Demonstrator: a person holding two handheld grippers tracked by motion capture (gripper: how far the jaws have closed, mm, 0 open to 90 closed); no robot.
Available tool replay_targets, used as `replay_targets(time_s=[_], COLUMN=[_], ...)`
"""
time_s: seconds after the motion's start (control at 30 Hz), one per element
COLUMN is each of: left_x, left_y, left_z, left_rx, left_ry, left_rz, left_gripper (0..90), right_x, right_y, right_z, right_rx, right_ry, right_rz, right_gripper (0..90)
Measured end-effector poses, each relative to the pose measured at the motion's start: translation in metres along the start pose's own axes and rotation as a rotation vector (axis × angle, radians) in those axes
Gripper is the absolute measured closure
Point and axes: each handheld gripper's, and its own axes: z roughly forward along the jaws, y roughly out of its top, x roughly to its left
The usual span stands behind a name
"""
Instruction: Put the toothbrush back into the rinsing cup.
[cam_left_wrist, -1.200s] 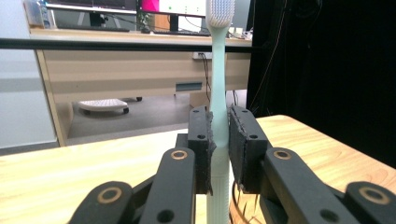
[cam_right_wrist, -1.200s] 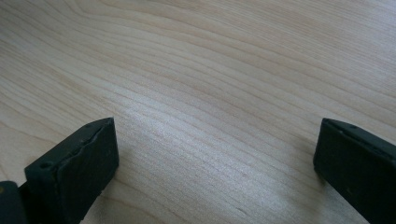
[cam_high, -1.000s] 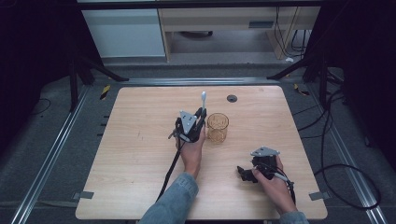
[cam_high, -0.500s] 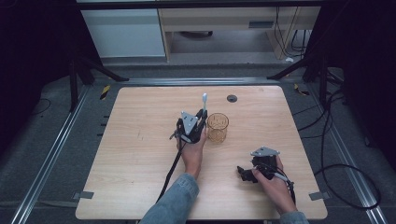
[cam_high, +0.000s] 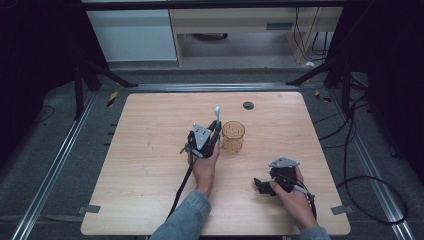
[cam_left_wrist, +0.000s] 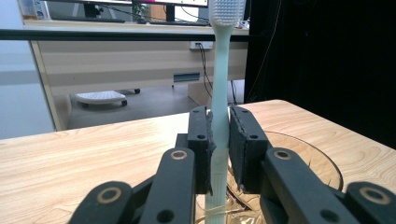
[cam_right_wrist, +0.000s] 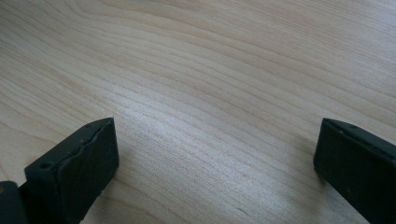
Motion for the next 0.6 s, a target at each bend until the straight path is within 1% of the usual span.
replay_targets(time_s=[0.17,0.27,0.47,0.6], left_x=[0.0000,-0.0005,0.0012,0.0012], left_y=[0.0014,-0.0007,-0.0042,-0.0050], left_z=[-0.0002,0.0007,0.0012,0.0010], left_rx=[0.017,0.044,0.069,0.069], left_ry=[0.008,0.008,0.008,0.008], left_rz=[0.007,0.014,0.016,0.012], left_gripper=[78.3,78.2,78.0,78.3], right_x=[0.0001,0.0001,0.0001,0.0001], right_y=[0.0000,0.0000,0.0000,0.0000], right_z=[0.0000,0.0000,0.0000,0.0000], right_rx=[0.000,0.000,0.000,0.000], right_ry=[0.001,0.001,0.001,0.001], right_rz=[0.002,0.002,0.002,0.003], right_gripper=[0.4,0.4,0.4,0.4])
